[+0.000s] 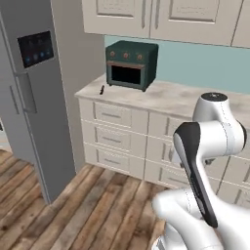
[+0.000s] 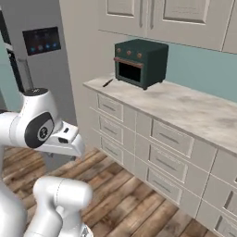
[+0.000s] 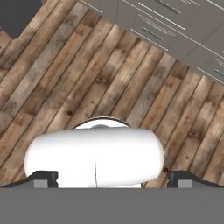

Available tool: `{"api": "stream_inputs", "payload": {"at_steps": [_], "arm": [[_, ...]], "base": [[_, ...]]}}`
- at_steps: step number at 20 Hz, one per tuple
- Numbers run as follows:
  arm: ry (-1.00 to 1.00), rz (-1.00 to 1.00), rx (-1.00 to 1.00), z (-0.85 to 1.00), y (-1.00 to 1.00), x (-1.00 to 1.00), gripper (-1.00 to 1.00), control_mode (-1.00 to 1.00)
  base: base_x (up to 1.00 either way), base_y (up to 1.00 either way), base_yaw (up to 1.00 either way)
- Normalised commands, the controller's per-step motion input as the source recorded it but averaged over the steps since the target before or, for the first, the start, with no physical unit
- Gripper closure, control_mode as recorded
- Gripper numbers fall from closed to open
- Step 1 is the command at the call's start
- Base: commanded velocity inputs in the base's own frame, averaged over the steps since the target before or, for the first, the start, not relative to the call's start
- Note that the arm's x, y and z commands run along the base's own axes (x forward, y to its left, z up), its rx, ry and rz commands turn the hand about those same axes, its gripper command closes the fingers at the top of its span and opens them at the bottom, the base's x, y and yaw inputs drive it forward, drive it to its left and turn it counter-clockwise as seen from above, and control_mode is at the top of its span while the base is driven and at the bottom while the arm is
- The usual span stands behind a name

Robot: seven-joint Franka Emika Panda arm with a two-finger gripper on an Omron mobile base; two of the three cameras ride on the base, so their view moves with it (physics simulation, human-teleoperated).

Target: Retrieve the butter from the fridge and place it on a plate on the dining table. Then retrieve the butter knife by the fridge and place it near the plate.

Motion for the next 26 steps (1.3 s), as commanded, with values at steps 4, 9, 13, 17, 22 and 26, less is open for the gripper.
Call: {"api": "stream_inputs", "payload": {"at_steps": [4,9,13,17,22,26], "arm": [[0.00,0.00,0.00,0.00,0.00,0.00,-1.00,1.00],[0.00,0.00,0.00,0.00,0.00,0.00,-1.00,1.00],[0.00,0.00,0.00,0.00,0.00,0.00,-1.00,1.00],[0.00,0.00,0.00,0.00,0.00,0.00,-1.00,1.00],[0.00,0.00,0.00,0.00,0.00,0.00,-1.00,1.00],[0.00,0.00,0.00,0.00,0.00,0.00,-1.00,1.00]], "base": [[1.00,0.56,-0.33],[0.92,0.52,-0.45],[0.78,0.72,-0.35],[0.56,0.65,-0.07],[0.79,0.13,0.07],[0.67,-0.34,0.27]]}}
